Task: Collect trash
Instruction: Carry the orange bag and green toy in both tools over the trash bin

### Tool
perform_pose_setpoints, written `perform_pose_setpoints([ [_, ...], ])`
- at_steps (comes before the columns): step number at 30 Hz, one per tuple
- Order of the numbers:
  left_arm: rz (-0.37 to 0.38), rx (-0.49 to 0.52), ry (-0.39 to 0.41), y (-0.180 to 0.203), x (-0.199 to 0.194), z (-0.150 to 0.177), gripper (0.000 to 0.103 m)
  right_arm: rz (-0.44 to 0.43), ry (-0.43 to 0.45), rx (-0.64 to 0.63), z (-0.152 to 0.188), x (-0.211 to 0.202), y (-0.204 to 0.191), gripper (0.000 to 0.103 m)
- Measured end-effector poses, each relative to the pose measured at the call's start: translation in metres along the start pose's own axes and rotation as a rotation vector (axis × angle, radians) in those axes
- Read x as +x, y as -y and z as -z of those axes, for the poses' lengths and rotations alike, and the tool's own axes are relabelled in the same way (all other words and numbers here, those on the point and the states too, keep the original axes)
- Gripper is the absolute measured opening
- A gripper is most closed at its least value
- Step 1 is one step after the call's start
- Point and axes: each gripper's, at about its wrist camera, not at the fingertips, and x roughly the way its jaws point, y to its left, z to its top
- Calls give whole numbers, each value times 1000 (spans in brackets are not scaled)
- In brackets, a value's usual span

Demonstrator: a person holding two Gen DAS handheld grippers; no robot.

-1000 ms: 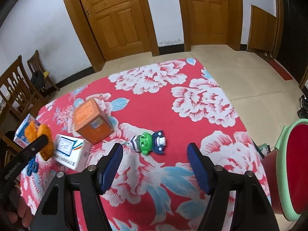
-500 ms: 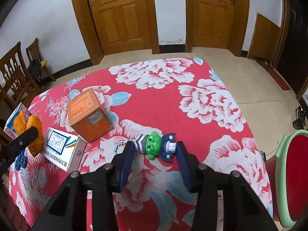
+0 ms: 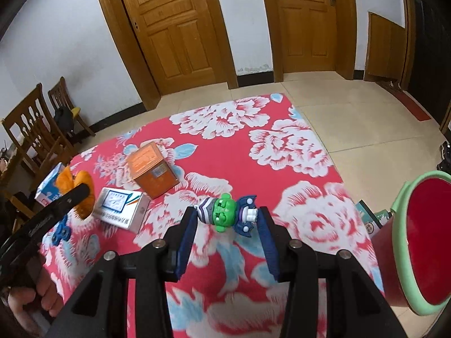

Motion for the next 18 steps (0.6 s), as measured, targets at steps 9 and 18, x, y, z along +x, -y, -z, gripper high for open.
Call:
perform_pose_setpoints([
  [9,60,19,14,21,-30,5,21,-20,49,51,15,-41,19,47],
  [18,107,39,-10,44,-51,23,21,-24,93,133,32,-76,47,47],
])
